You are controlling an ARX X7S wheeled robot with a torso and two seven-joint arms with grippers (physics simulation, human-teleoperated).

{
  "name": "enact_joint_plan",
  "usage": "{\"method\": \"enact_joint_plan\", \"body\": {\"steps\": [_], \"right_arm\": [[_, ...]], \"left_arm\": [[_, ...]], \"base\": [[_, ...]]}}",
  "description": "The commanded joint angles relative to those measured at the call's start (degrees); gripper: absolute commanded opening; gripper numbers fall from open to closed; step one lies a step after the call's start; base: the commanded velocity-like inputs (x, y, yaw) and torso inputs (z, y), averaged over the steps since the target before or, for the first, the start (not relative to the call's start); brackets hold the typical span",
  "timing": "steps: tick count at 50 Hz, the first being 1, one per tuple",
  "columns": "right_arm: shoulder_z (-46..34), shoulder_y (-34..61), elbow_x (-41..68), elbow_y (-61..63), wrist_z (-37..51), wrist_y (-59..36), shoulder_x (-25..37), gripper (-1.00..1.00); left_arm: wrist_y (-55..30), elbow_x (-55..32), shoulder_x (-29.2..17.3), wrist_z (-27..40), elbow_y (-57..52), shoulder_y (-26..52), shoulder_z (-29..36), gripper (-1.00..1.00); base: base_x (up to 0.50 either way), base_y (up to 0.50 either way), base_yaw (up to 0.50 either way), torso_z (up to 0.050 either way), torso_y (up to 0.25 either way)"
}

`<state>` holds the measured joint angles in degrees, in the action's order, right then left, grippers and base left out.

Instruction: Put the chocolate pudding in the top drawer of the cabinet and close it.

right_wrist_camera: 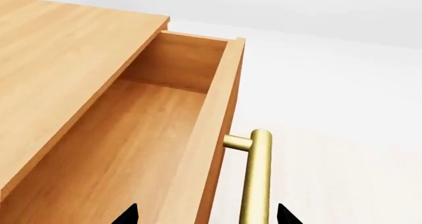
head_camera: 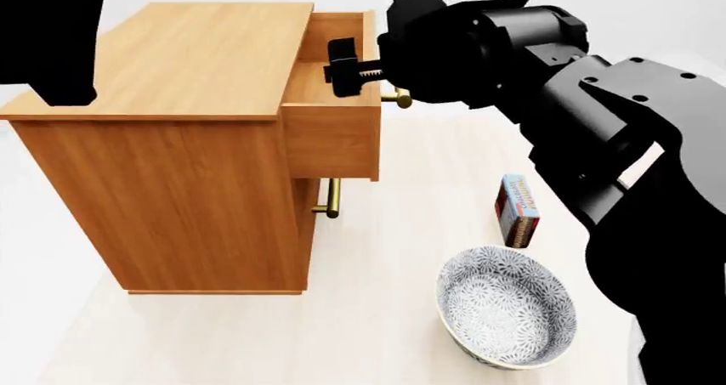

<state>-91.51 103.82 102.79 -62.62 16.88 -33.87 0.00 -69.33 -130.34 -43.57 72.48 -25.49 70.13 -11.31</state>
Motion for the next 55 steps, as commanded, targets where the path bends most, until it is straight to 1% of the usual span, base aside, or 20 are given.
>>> {"method": "enact_joint_plan", "body": {"steps": [1,7,12,31,35,37,38,43,48,51,55], "right_arm": [[-0.14,-1.28,-0.36,-0.22,3.01,0.23,0.0,1.0],[-0.22,-1.44,-0.35,-1.89,6.06,0.32,0.0,1.0],[-0.44,-1.35,-0.42,-3.85,6.68,0.21,0.0,1.0],[-2.4,-1.39,-1.44,-11.62,5.42,-0.29,0.0,1.0],[-4.49,-1.46,0.2,-12.36,5.57,0.07,0.01,1.0],[-8.3,-1.24,3.88,-12.37,5.75,0.87,0.01,1.0],[-11.67,-1.02,7.14,-12.37,5.77,1.55,0.02,1.0],[-32.49,0.46,26.03,-12.37,3.47,5.18,0.02,1.0],[-50.09,1.86,41.53,-12.37,1.17,7.7,0.02,1.0],[-57.49,2.35,47.72,-12.37,-0.1,8.61,0.02,1.0],[-65.03,2.75,53.76,-12.37,-1.61,9.49,0.02,1.0]], "left_arm": [[0.63,-0.33,-1.13,-0.26,-0.57,-1.62,-0.79,1.0],[1.29,-0.85,-1.47,-0.31,-1.05,-1.56,-0.63,1.0],[1.48,-0.68,-1.14,-0.82,-1.32,-1.7,-0.64,1.0],[1.69,0.95,0.78,-3.2,-1.67,-1.76,0.02,1.0],[1.5,1.4,0.71,-3.71,-1.38,-1.67,0.04,1.0],[1.55,1.52,0.68,-3.81,-1.29,-1.43,0.22,1.0],[1.66,1.46,0.71,-3.8,-1.31,-1.22,0.43,1.0],[1.82,1.77,0.95,-4.18,-1.18,-0.63,0.94,1.0],[1.79,2.47,1.55,-4.8,-0.91,0.03,1.56,1.0],[1.72,2.91,1.76,-5.21,-0.72,0.3,1.71,1.0],[1.83,3.21,1.82,-5.51,-0.42,0.79,1.99,1.0]], "base": [[0.0,0.0,0.0,0.0,0.0],[0.0,0.0,0.0,0.0,0.0],[0.0,0.0,0.0,0.0,0.0],[0.0,0.0,0.0,0.0,0.0],[0.0,0.0,0.0,0.0,0.0],[0.0,0.0,0.0,0.0,0.0],[0.0,0.0,0.0,0.0,0.0],[0.0,0.0,0.0,0.0,0.0],[0.0,0.0,0.0,0.0,0.0],[0.0,0.0,0.0,0.0,0.0],[0.0,0.0,0.0,0.0,0.0]]}}
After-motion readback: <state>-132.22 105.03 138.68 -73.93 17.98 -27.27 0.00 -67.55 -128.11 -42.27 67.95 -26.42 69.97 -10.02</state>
